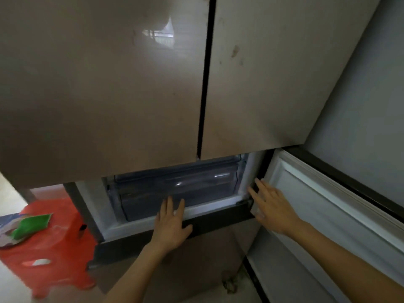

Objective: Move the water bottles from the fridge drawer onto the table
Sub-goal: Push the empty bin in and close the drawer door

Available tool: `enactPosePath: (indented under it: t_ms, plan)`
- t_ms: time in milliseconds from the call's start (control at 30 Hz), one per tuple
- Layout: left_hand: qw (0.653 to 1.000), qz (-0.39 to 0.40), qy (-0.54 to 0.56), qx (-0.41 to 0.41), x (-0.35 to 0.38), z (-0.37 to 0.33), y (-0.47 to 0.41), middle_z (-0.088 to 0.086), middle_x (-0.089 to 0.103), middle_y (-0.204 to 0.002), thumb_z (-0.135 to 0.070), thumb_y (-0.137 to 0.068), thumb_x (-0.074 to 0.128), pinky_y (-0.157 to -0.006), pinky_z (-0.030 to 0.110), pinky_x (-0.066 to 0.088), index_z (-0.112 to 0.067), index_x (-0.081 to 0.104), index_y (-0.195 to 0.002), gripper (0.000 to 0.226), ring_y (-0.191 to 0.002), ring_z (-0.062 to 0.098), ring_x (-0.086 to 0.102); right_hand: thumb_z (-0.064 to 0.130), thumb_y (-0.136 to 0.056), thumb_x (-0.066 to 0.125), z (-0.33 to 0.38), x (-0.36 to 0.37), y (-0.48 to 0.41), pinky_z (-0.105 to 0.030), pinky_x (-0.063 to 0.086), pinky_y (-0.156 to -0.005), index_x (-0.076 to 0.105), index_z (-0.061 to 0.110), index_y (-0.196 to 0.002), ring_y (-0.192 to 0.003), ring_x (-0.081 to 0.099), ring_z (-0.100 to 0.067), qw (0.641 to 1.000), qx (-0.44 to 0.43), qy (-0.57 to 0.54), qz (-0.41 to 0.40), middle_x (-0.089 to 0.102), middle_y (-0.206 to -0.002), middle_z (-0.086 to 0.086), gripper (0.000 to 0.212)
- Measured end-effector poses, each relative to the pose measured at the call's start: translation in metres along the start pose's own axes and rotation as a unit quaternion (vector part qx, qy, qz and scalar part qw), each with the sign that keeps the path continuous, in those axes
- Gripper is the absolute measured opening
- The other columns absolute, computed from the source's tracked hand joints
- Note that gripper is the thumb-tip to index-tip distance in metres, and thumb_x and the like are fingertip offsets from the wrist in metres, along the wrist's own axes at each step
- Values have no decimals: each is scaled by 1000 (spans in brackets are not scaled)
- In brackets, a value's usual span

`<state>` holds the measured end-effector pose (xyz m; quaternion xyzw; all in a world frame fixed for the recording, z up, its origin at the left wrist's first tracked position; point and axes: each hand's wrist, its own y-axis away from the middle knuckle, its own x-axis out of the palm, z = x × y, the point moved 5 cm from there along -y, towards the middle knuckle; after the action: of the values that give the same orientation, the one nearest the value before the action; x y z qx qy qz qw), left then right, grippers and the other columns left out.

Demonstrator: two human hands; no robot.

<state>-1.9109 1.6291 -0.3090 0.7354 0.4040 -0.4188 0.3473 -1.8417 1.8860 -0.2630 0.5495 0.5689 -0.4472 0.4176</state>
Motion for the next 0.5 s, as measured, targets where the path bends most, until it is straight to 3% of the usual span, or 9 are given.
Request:
enactPosePath:
  t_ms: [67,133,233,300,367,500]
  plan:
    - [999,19,21,43,13,-33,-11,10,-20,-154,-43,-92,44,-117,42,3,-24,-5,-148,77,-143,28,-15,48,-43,85,-26,-8,35,-45,52,-81,46,11,-127,-120,45,-36,998,51,33,-11,57,-126,-21,99]
    - [994,43,40,89,27,-70,-19,10,-17,-155,-43,-93,44,-117,42,5,-23,-3,-148,75,-143,29,-12,45,-48,83,-45,-25,70,-45,51,-83,42,12,-127,-121,35,-30,994,80,51,-53,57,-127,-20,95]
    - [979,74,81,172,52,-136,-15,11,-13,-156,-40,-94,44,-117,40,7,-23,-3,-148,74,-144,29,-9,38,-56,79,-67,-48,138,-46,47,-91,43,12,-125,-122,35,-32,983,129,87,-94,57,-126,-21,82]
    - [964,78,115,226,64,-183,0,10,-10,-156,-37,-93,46,-117,40,8,-23,-1,-148,74,-144,28,-7,36,-63,68,-79,-62,190,-45,34,-102,44,12,-124,-124,34,-32,973,162,119,-113,57,-126,-21,70]
    - [953,64,140,262,68,-216,18,7,-8,-156,-34,-93,48,-116,38,9,-23,0,-148,74,-144,26,-6,37,-71,54,-91,-72,233,-42,23,-102,43,12,-125,-126,33,-31,963,203,128,-121,54,-129,-20,61]
    - [929,21,142,340,71,-274,69,5,-8,-156,-33,-93,47,-116,36,8,-23,-2,-147,73,-143,23,-5,43,-94,20,-120,-93,328,-43,26,-100,41,12,-127,-125,34,-32,939,295,122,-127,52,-130,-21,51]
